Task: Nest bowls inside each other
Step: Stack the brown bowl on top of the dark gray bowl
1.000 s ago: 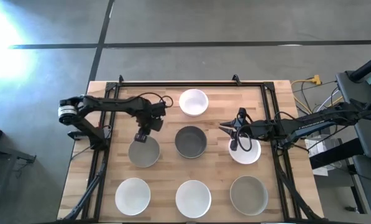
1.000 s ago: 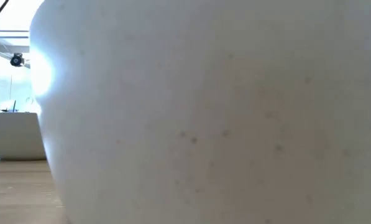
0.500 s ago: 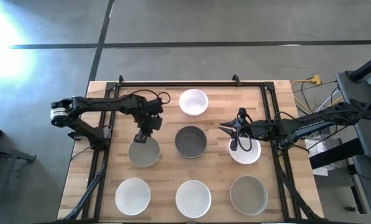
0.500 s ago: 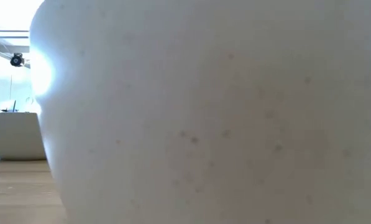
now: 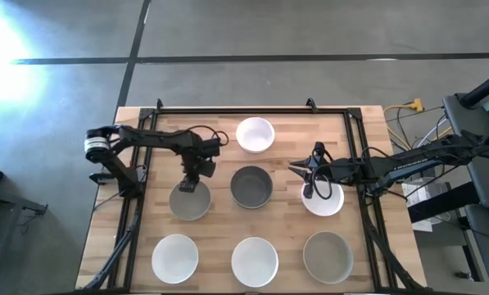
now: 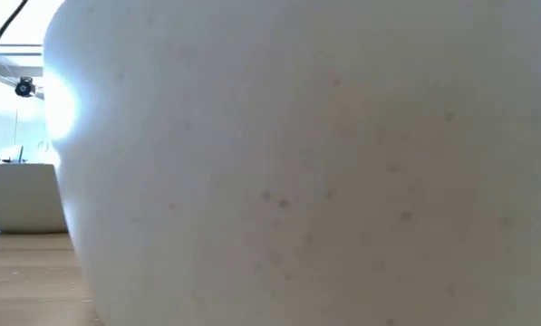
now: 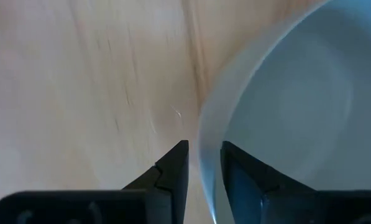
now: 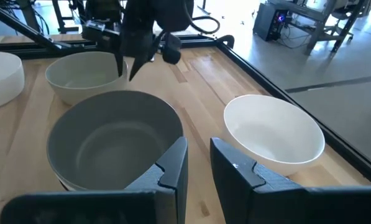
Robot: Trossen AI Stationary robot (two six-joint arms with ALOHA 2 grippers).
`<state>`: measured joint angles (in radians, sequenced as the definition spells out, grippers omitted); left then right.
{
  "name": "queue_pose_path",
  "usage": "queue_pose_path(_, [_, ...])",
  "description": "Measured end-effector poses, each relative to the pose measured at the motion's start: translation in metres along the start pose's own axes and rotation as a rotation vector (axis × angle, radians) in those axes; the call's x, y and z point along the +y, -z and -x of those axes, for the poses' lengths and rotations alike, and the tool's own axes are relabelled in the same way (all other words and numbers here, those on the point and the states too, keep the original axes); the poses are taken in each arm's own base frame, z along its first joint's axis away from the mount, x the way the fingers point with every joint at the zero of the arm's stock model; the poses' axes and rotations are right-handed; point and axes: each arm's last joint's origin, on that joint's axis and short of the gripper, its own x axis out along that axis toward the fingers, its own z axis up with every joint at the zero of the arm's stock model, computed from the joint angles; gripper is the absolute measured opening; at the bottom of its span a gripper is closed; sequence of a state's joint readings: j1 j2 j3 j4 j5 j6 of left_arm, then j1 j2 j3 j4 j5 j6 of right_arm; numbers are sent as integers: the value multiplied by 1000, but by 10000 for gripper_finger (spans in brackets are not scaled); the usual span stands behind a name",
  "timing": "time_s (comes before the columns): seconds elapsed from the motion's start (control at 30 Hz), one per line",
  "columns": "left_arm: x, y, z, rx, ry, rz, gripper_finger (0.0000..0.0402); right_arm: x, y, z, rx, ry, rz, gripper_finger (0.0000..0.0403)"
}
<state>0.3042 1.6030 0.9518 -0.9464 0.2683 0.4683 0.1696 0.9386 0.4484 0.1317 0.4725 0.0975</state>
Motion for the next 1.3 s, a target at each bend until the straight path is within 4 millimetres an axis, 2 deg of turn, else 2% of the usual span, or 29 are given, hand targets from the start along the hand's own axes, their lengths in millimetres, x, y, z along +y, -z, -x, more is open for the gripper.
queue_pose_path(0.1, [3,0,-7,30,5,2,73,0,0,0,0,0,0,63])
queue_pose_path(0.17, [3,-1,-9,43,-7,-5,55,0,0,0,0,0,0,63])
queue_pose_path(0.27, [2,-1,-7,55,-23,-28,12,0,0,0,0,0,0,63])
queue_pose_path(0.37, [1,-2,1,46,-43,-39,6,0,0,0,0,0,0,63])
queue_pose_path(0.47, [-2,-4,18,60,-83,-43,1,0,0,0,0,0,0,63])
queue_pose_path(0.57, [-6,-11,44,24,-135,-60,1,0,0,0,0,0,0,63])
queue_pose_path(0.8, [-14,-49,113,-176,-283,-180,1,0,-1,0,-7,-1,15,63])
queue_pose_path(0.97, [-16,-77,140,-250,-334,-250,0,0,-1,0,-7,-1,16,63])
queue_pose_path(1.07, [-13,-92,138,-224,-320,-280,0,0,-1,0,-6,0,16,63])
queue_pose_path(1.3, [3,-122,105,-121,-263,-314,0,0,0,0,1,0,24,63])
